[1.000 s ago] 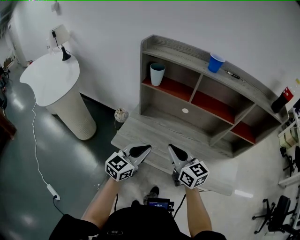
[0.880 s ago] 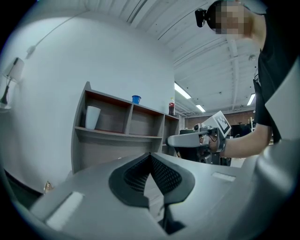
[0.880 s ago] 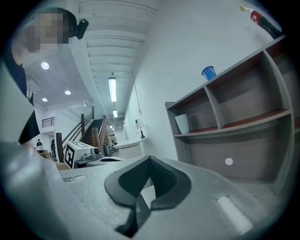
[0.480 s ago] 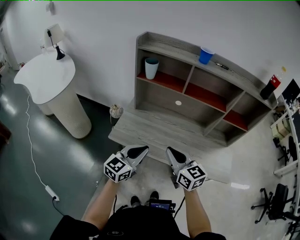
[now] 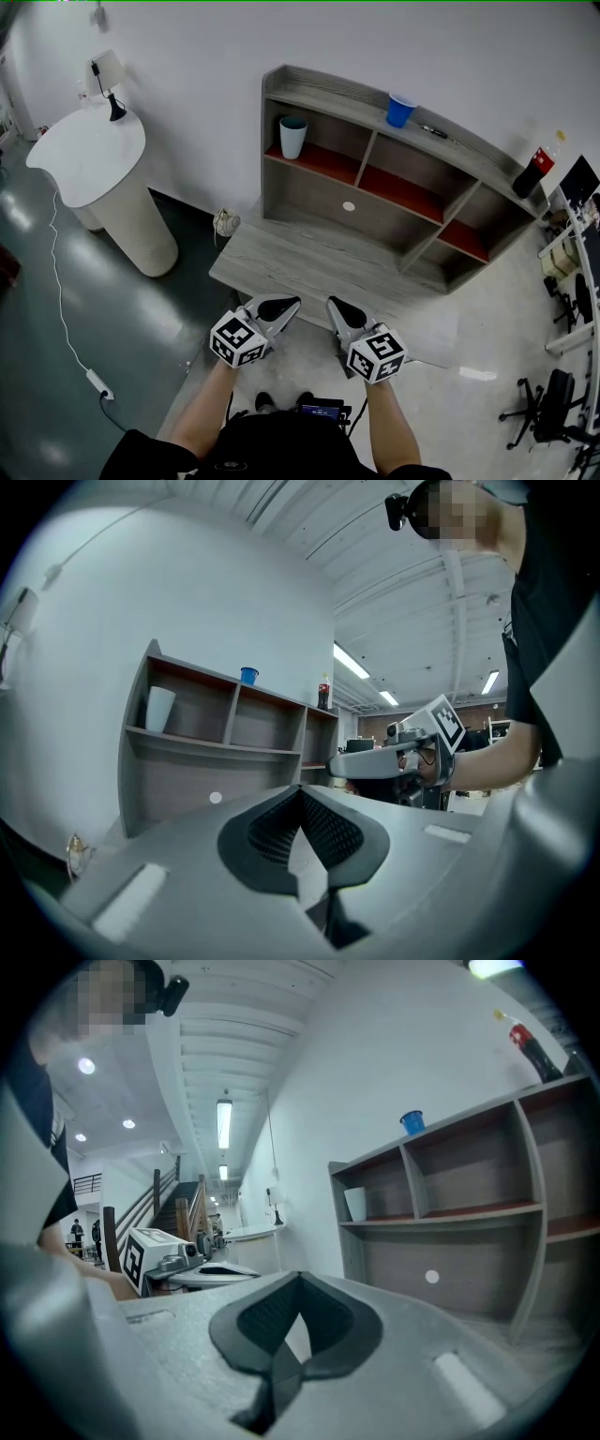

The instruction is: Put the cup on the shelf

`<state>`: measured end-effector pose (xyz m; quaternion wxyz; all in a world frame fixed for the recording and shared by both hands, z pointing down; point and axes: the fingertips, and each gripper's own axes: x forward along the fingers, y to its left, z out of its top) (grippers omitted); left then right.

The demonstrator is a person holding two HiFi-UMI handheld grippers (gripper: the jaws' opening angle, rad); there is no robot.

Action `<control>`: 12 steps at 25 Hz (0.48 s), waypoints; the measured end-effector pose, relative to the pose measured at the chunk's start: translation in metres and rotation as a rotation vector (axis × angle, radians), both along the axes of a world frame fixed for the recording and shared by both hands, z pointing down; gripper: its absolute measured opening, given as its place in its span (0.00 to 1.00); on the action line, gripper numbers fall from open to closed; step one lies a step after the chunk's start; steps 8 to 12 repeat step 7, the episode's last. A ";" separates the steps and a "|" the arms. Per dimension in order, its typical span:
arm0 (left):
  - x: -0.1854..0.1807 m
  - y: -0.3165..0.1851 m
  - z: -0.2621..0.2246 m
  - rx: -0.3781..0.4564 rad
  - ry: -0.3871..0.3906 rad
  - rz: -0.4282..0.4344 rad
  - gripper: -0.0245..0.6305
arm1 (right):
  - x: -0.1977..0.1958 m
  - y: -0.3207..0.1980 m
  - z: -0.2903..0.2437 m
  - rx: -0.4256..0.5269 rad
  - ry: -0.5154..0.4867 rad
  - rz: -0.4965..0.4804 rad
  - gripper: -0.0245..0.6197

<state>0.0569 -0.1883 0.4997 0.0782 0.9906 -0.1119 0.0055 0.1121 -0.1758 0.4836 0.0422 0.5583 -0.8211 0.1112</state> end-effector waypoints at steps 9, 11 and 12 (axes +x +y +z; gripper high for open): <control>0.017 0.004 -0.010 0.013 0.014 -0.003 0.04 | 0.012 0.000 -0.001 -0.004 -0.016 -0.019 0.04; 0.017 0.004 -0.010 0.013 0.014 -0.003 0.04 | 0.012 0.000 -0.001 -0.004 -0.016 -0.019 0.04; 0.017 0.004 -0.010 0.013 0.014 -0.003 0.04 | 0.012 0.000 -0.001 -0.004 -0.016 -0.019 0.04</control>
